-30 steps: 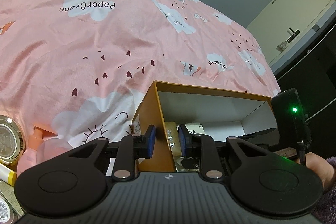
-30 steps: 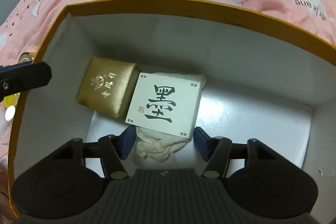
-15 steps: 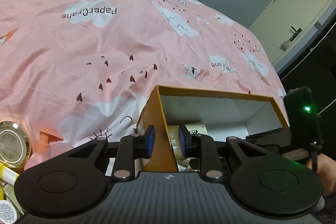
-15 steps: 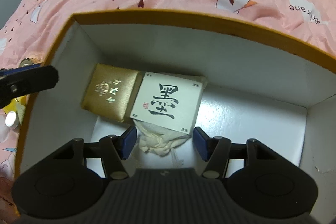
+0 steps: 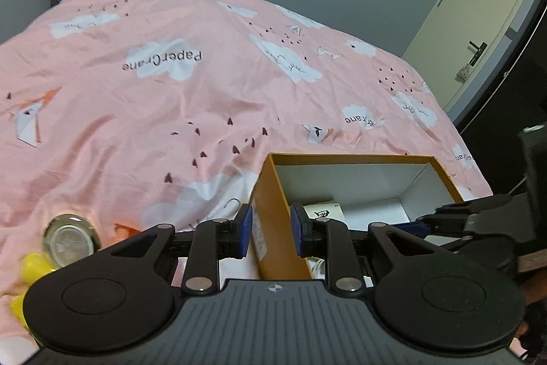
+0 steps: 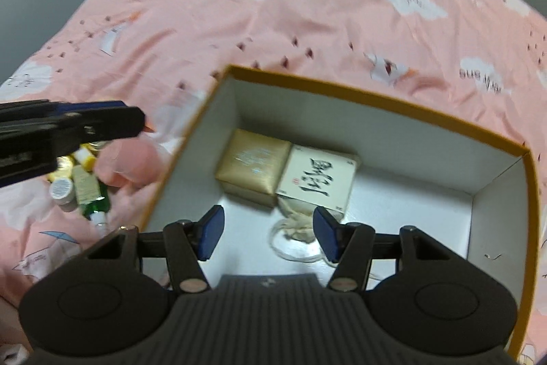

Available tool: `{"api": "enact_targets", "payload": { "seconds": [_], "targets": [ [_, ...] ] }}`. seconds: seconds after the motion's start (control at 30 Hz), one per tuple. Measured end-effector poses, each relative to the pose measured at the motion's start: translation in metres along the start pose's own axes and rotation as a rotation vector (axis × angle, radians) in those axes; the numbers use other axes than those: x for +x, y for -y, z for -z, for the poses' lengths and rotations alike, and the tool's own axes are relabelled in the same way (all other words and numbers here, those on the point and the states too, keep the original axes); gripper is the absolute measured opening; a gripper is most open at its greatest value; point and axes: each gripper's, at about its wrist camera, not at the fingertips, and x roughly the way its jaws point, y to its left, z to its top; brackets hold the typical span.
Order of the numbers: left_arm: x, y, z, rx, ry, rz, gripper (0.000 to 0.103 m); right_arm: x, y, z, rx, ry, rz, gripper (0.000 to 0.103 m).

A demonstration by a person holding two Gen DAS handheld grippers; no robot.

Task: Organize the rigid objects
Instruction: 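Move both tools back from the orange box to the item pile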

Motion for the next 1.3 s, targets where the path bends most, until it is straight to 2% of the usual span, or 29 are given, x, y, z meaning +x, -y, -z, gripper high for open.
{"api": "enact_targets", "payload": {
  "seconds": [0.27,0.37,0.53,0.67,0.9,0.97,1.07,1.2,1.3],
  "targets": [
    [-0.041,-0.012,0.008,0.046,0.062,-0.052,0.026,-0.046,-0.055,0.011,-0.043,0.186,-0.059,0.057],
    [-0.059,-0.023,0.012,0.064,0.09,-0.085,0.027,-0.05,-0.074,0.016,-0.034,0.258,-0.096,0.055],
    [-0.086,-0.054,0.024,0.071,0.092,-0.12,0.03,-0.038,-0.109,0.022,-0.058,0.297,-0.178,0.051],
    [-0.101,-0.086,0.04,0.047,0.07,-0.167,0.031,-0.023,-0.144,0.027,-0.097,0.279,-0.217,0.047],
    [-0.098,-0.131,0.078,-0.069,-0.012,-0.188,0.031,0.023,-0.185,0.038,-0.108,0.209,-0.265,0.04],
    [-0.091,-0.135,0.089,-0.091,-0.031,-0.181,0.038,0.038,-0.19,0.041,-0.104,0.183,-0.263,0.035],
    [-0.075,-0.134,0.1,-0.078,-0.056,-0.197,0.043,0.059,-0.191,0.048,-0.101,0.136,-0.252,0.03],
    [-0.059,-0.131,0.111,-0.047,-0.071,-0.228,0.046,0.078,-0.186,0.052,-0.101,0.098,-0.237,0.03],
    [-0.046,-0.13,0.118,-0.01,-0.088,-0.282,0.046,0.088,-0.184,0.054,-0.108,0.088,-0.236,0.03]
  ]
}}
